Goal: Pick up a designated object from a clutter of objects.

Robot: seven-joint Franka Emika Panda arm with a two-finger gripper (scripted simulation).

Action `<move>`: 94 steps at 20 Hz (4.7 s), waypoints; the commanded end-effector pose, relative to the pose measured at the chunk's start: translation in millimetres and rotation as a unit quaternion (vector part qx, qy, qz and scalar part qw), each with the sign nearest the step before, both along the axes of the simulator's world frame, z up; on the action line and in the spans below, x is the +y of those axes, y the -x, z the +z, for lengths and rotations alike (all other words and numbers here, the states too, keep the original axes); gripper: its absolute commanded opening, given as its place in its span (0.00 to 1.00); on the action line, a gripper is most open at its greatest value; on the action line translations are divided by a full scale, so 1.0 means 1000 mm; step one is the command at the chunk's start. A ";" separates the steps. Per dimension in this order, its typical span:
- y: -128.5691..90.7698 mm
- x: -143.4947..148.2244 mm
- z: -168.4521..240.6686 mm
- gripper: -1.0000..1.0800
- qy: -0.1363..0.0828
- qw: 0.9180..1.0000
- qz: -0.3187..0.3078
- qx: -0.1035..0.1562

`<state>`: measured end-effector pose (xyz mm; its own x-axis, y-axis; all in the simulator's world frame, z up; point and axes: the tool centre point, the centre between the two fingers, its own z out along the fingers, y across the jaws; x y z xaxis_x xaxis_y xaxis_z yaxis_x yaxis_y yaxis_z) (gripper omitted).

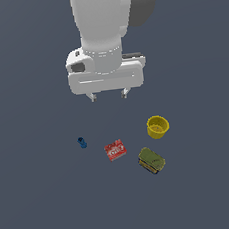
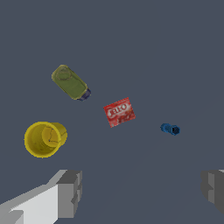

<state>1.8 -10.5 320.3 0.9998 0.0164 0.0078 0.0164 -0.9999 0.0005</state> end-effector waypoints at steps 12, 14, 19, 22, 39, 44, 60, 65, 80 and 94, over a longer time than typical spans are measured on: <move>0.001 0.003 -0.008 0.62 -0.009 1.000 -0.002 0.008; 0.000 0.006 -0.012 0.62 -0.011 1.000 0.001 0.010; -0.004 0.022 -0.033 0.62 -0.019 1.000 0.017 0.019; -0.007 0.038 -0.053 0.62 -0.026 0.999 0.033 0.027; 0.010 0.153 -0.203 0.62 -0.090 0.983 0.130 0.091; 0.015 0.164 -0.218 0.62 -0.097 0.981 0.138 0.097; 0.022 0.169 -0.248 0.62 -0.097 0.981 0.139 0.098; 0.022 0.169 -0.248 0.00 -0.097 0.981 0.139 0.098; 0.016 0.159 -0.237 0.00 -0.100 0.979 0.155 0.084; -0.012 0.109 -0.182 0.00 -0.114 0.965 0.237 0.019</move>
